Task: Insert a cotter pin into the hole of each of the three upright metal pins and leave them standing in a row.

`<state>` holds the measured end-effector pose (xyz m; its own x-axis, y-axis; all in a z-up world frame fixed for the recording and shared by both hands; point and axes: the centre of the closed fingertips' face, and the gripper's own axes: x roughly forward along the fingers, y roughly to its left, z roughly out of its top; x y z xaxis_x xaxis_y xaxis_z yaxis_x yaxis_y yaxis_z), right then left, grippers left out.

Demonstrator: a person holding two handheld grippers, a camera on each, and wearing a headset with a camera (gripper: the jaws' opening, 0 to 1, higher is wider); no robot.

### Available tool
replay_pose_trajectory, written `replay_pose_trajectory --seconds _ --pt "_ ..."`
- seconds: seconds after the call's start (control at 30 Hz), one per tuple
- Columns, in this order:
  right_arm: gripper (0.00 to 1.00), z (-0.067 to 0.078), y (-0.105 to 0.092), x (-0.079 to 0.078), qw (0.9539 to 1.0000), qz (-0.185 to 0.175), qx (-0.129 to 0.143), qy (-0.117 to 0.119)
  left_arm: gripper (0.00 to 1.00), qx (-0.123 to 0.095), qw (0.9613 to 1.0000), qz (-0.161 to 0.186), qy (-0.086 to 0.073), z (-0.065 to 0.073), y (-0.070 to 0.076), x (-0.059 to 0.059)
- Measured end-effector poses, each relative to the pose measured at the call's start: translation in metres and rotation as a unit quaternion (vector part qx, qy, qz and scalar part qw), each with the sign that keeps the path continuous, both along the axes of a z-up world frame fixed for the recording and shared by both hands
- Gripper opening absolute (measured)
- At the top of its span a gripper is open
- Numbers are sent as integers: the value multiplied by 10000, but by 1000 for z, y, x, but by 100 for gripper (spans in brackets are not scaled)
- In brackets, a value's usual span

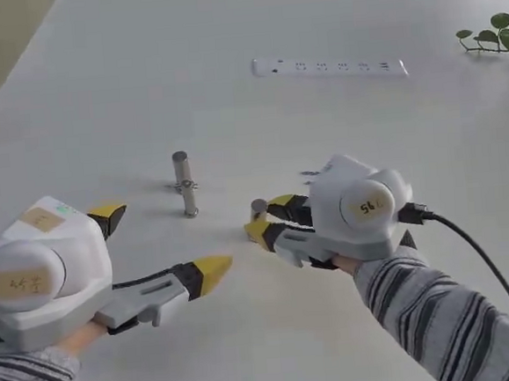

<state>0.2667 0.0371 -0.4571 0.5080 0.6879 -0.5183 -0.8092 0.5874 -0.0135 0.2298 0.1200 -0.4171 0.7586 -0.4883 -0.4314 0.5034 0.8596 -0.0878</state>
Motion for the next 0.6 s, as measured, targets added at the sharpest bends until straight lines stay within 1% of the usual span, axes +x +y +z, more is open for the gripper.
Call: replay_pose_trajectory --seconds 0.03,0.1,0.17,0.23,0.3,0.37,0.43,0.47,0.5,0.53,0.6 --pt "18 1 -2 -1 10000 22 -24 -21 86 -6 10000 7 -6 0 0 0" --pt "20 0 -6 -4 10000 65 -29 28 86 -21 10000 29 5 1 1 1" --pt "20 -1 -11 -5 9999 94 -98 19 90 -20 9999 96 34 0 2 2" --pt "20 -1 -18 -5 9998 106 -165 32 91 -3 9999 123 19 1 3 2" --pt "22 1 -23 -5 9998 111 -173 41 92 -6 9999 142 16 1 4 3" --pt "24 1 -31 -4 9996 128 -245 89 92 -21 9999 138 18 2 3 3" --pt "24 1 -40 -1 9990 154 -405 93 92 -18 9999 130 39 2 3 2" --pt "23 1 -44 1 9989 148 -438 97 92 9 9999 137 24 2 3 3" --pt "24 1 -50 4 9987 126 -487 109 92 56 9999 108 -27 3 3 3" --pt "24 2 -53 6 9987 108 -494 117 92 72 9999 93 -25 3 3 3" --pt "24 1 -62 12 9980 47 -585 223 92 61 10000 73 -5 3 2 2"
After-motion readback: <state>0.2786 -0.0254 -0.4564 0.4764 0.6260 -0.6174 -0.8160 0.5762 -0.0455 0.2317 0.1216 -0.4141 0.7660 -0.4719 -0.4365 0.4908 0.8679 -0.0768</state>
